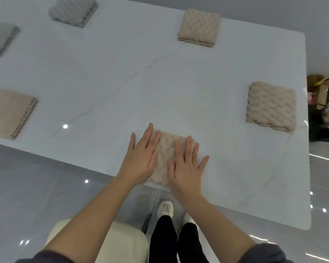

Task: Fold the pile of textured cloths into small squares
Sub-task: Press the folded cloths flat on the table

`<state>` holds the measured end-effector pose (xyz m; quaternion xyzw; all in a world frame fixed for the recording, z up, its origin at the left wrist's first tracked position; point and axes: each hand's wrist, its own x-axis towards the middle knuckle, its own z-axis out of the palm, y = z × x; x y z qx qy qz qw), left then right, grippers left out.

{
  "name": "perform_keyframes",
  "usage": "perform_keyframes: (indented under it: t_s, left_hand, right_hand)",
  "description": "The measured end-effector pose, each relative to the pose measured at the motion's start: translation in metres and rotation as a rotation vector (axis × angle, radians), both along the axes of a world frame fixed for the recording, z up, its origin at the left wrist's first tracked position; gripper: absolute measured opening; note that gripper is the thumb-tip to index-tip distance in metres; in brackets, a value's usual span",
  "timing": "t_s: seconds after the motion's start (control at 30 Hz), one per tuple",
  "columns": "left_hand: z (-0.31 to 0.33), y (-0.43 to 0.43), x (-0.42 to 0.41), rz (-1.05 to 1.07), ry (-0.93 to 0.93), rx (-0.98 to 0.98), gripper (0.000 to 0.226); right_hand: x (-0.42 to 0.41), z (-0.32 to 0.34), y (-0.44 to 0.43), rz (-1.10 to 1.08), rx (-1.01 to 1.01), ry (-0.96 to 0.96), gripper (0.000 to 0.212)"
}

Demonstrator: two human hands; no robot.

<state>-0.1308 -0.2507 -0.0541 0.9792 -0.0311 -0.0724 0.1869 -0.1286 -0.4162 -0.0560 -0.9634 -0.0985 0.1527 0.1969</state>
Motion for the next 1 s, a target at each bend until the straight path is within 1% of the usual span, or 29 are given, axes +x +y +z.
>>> perform_keyframes:
  t_s: [0.2,0.37,0.47,0.53,0.6,0.63,0.7,0.8,0.87,0.93,1.0]
  left_hand:
    - [-0.007,-0.002,0.003,-0.055,0.008,0.11,0.058]
    - [-0.01,-0.003,0.004,-0.06,-0.011,0.106,0.056]
    - [-0.007,-0.004,0.005,-0.084,-0.001,0.087,0.055]
    - [-0.002,0.003,0.003,-0.078,-0.01,0.065,0.056]
    - [0.005,0.016,-0.005,-0.094,-0.059,0.069,0.058]
    - [0.008,0.023,-0.011,-0.138,-0.098,0.084,0.059]
    - [0.012,0.034,-0.02,-0.323,-0.169,0.118,0.058]
    - [0.01,0.039,-0.027,-0.689,-0.247,0.14,0.055]
    - [0.008,0.031,-0.027,-0.882,-0.274,0.156,0.055]
    - [0.005,0.018,-0.02,-1.011,-0.317,0.158,0.054]
    - [0.002,0.008,-0.01,-1.099,-0.339,0.119,0.05]
  right_hand:
    - [-0.003,-0.003,0.012,-0.033,-0.025,-0.027,0.062]
    - [-0.006,-0.006,0.011,-0.046,-0.061,-0.04,0.062]
    - [-0.009,-0.001,0.016,-0.031,-0.068,-0.009,0.063]
    - [-0.005,0.004,0.005,0.004,-0.065,0.012,0.062]
    - [0.007,0.011,-0.018,0.028,-0.031,0.005,0.061]
    - [0.017,0.014,-0.03,0.046,0.0,0.004,0.061]
    - [0.043,0.021,-0.05,0.141,0.062,0.01,0.063]
    - [0.081,0.027,-0.057,0.378,0.097,-0.012,0.063]
    - [0.1,0.03,-0.048,0.536,0.082,-0.043,0.061]
    - [0.11,0.029,-0.036,0.668,0.047,-0.067,0.058]
    - [0.116,0.025,-0.025,0.782,0.001,-0.089,0.057]
